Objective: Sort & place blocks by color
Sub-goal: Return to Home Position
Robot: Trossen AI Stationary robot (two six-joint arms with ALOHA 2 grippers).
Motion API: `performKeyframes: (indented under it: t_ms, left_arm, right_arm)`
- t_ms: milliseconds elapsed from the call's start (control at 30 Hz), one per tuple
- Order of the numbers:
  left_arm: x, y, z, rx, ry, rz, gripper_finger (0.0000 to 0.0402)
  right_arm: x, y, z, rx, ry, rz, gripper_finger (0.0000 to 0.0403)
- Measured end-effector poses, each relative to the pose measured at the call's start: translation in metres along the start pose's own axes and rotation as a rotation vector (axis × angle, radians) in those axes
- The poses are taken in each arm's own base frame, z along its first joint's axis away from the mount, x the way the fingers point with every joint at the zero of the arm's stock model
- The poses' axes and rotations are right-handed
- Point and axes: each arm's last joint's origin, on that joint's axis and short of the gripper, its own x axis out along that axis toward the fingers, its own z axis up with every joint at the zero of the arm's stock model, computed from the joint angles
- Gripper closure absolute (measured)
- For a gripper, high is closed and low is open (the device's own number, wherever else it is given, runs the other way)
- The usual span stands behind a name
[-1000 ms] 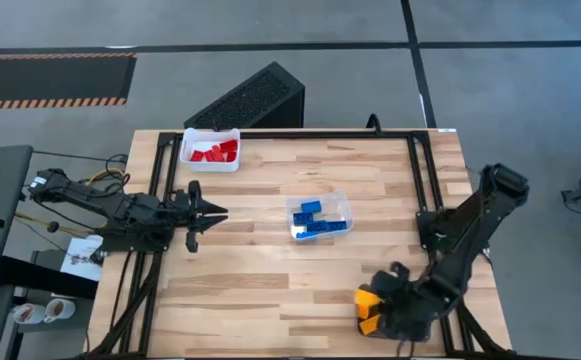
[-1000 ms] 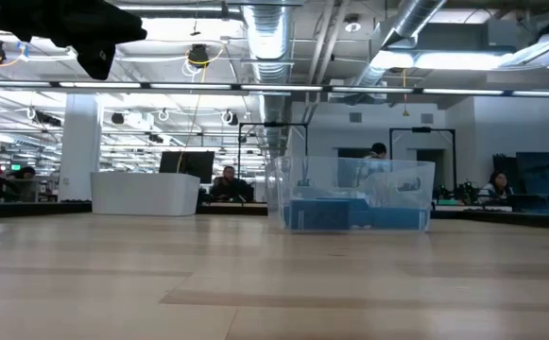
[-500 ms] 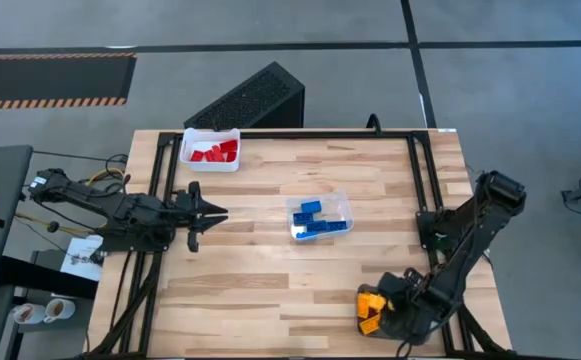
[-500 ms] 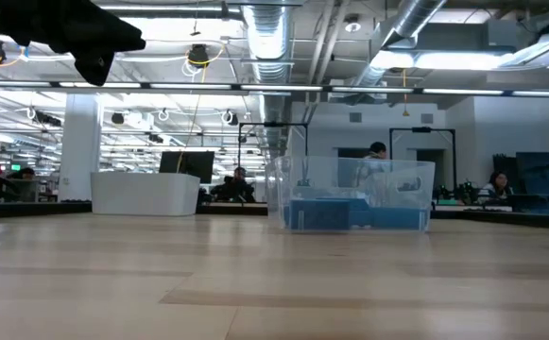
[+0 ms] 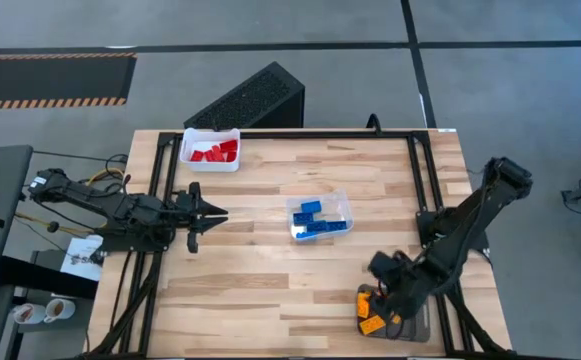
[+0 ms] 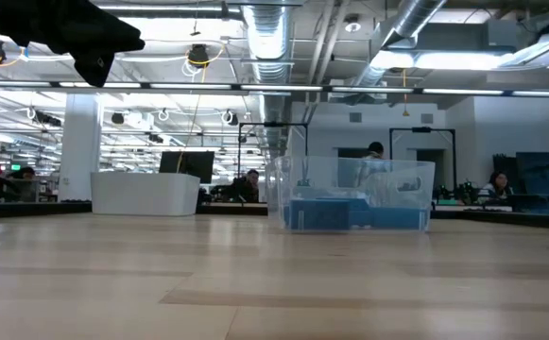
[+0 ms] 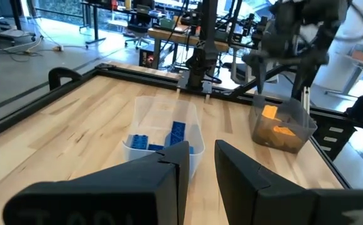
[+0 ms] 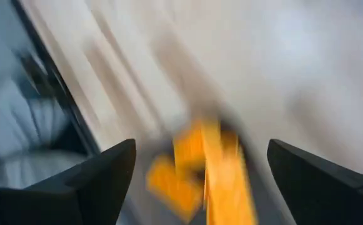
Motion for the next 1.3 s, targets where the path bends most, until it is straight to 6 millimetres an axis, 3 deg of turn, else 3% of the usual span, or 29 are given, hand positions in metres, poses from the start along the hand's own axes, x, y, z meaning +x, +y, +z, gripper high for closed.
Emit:
performKeyframes:
  t_ms: [167, 300, 467, 600, 733, 867, 967, 1100, 1300]
  left_arm:
    - [0.0, 0.001, 0.0, 0.014, -0.009, 0.024, 0.0341]
    - [0.0, 0.001, 0.0, 0.031, -0.009, 0.026, 0.0341]
    - [0.0, 0.001, 0.001, 0.046, -0.011, 0.025, 0.0341]
    - [-0.003, 0.002, 0.004, 0.061, -0.042, 0.039, 0.0341]
    - [-0.005, 0.003, 0.004, 0.075, -0.043, 0.045, 0.0341]
    - [-0.01, 0.004, 0.008, 0.108, -0.074, 0.04, 0.0341]
    - [-0.018, 0.006, 0.014, 0.129, -0.136, 0.031, 0.0341]
    - [-0.032, 0.009, 0.021, 0.142, -0.222, 0.019, 0.0341]
    - [-0.041, 0.012, 0.025, 0.205, -0.278, 0.018, 0.0341]
  right_arm:
    - [-0.037, 0.0, 0.032, -0.204, -0.475, 0.015, 0.0024]
    - [-0.065, -0.015, 0.049, -0.267, -0.795, -0.123, 0.003]
    - [-0.083, -0.045, 0.058, -0.228, -0.945, -0.23, 0.0034]
    - [-0.074, -0.077, 0.055, -0.134, -0.949, -0.236, 0.0034]
    - [-0.054, -0.111, 0.043, -0.108, -0.929, -0.255, 0.0036]
    - [-0.033, -0.129, 0.032, -0.099, -0.924, -0.223, 0.0053]
    - [-0.032, -0.13, 0.03, -0.127, -0.939, -0.179, 0.0084]
    - [-0.045, -0.124, 0.031, -0.227, -0.974, -0.14, 0.0147]
    - [-0.067, -0.117, 0.043, -0.354, -1.05, -0.096, 0.0303]
